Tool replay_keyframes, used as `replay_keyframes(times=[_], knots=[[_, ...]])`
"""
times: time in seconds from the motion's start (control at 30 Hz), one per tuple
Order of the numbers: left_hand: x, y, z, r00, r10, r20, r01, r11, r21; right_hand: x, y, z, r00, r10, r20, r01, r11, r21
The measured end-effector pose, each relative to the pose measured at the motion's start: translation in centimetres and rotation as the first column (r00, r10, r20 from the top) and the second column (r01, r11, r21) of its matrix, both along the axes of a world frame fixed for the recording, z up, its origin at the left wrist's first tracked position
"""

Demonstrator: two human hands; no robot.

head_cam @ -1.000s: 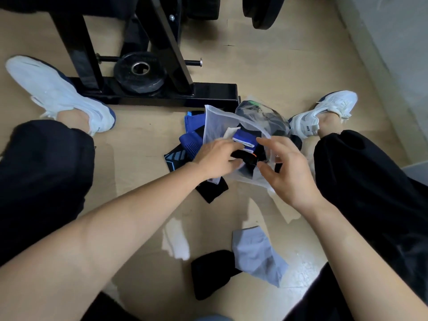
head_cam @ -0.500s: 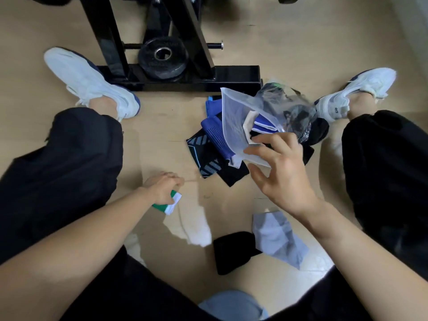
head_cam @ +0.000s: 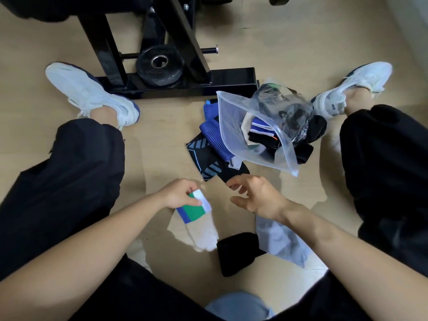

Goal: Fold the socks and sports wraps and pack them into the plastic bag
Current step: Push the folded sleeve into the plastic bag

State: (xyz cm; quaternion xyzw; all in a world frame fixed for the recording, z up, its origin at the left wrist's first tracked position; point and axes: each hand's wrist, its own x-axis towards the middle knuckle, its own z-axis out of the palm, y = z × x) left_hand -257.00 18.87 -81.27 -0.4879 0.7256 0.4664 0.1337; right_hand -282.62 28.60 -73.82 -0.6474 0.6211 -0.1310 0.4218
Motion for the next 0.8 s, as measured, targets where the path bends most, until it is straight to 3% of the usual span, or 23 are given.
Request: replay_keyframes(times=[0.1, 0.2, 0.37, 0.53, 0.67, 0.8], knots=[[-2.0, 0.0, 3.5, 0.952, 0.192, -0.238, -0.161, 0.977, 0.143, 0.3, -0.1, -0.2, 0.992, -0.105, 0.070, 0.100, 0.993, 0.062], [-4.0, 0.8, 7.3, 0.869, 0.334, -0.366, -0.252, 0.934, 0.254, 0.4, -0.1, -0.5, 0.931, -0.264, 0.252, 0.227, 0.960, 0.166], [-5.3, 2.9, 10.1, 0.684, 0.568, -0.458, -0.468, 0.823, 0.321, 0.7, -0.4, 0.6, 0.648, -0.493, 0.580, 0.380, 0.870, 0.315], [-7.2, 3.6, 9.1, 0.594, 0.678, -0.432, -0.697, 0.702, 0.144, 1.1, -0.4, 1.0, 0.565, -0.599, 0.568, 0.518, 0.793, 0.322], [-7.9, 3.8, 8.9, 0.629, 0.635, -0.448, -0.716, 0.698, -0.016, 1.2, -0.2, 0.7, 0.537, -0.643, 0.547, 0.607, 0.744, 0.280], [-7.6, 4.0, 8.6, 0.700, 0.566, -0.436, -0.685, 0.705, -0.184, 1.3, 0.0, 0.7, 0.608, -0.611, 0.507, 0.601, 0.771, 0.208]])
